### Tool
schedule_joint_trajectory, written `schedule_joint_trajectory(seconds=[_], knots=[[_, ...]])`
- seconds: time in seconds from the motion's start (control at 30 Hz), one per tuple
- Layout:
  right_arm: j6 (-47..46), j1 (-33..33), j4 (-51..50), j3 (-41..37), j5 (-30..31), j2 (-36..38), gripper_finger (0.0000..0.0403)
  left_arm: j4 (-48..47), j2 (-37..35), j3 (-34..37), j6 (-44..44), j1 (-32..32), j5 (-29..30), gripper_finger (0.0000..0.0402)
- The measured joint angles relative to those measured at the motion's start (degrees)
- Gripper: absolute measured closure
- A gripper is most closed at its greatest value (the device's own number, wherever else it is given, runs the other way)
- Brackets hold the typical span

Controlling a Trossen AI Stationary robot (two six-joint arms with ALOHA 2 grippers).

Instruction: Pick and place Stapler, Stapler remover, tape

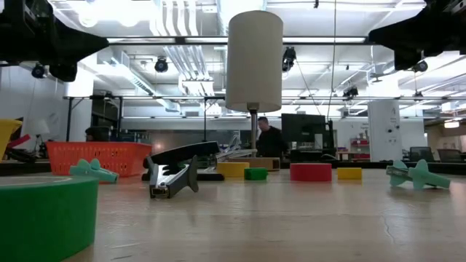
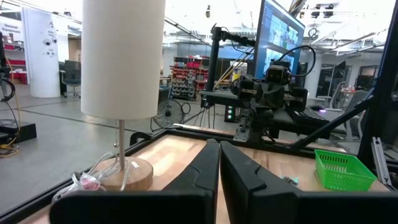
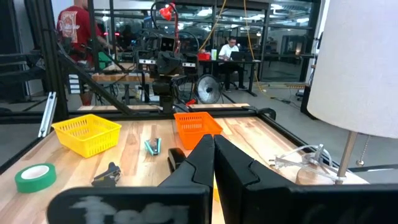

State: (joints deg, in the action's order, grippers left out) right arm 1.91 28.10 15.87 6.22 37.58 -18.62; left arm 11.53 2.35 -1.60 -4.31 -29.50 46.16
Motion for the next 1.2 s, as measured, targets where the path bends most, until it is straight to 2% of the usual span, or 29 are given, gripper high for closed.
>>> schedule_joint_trajectory(seconds=[0.2,0.37,0.43,0.63,0.87,1.2], knots=[[-1.36,-0.02,-0.06,0.0,-0.15,-0.52,0.0394,0.0,0.0,0.0,-0.01,0.0,0.01,0.0383],[-15.37,-0.02,-0.09,0.0,-0.14,-0.89,0.0394,0.0,0.0,0.0,0.01,0.0,0.0,0.0383],[-17.56,-0.04,0.41,0.0,-0.08,-0.97,0.0394,-0.01,0.0,0.0,-0.01,0.01,0.01,0.0383],[-16.45,-0.02,7.32,0.0,-0.04,-2.03,0.0394,-0.02,0.0,-0.01,0.0,0.0,0.0,0.0383],[-7.5,-0.86,19.29,0.04,-0.02,-8.48,0.0394,-0.02,0.0,0.01,0.01,0.0,-0.01,0.0383],[-19.65,-2.61,17.25,0.01,0.02,-19.1,0.0394,-0.02,0.0,-0.01,-0.01,0.02,0.01,0.0383]])
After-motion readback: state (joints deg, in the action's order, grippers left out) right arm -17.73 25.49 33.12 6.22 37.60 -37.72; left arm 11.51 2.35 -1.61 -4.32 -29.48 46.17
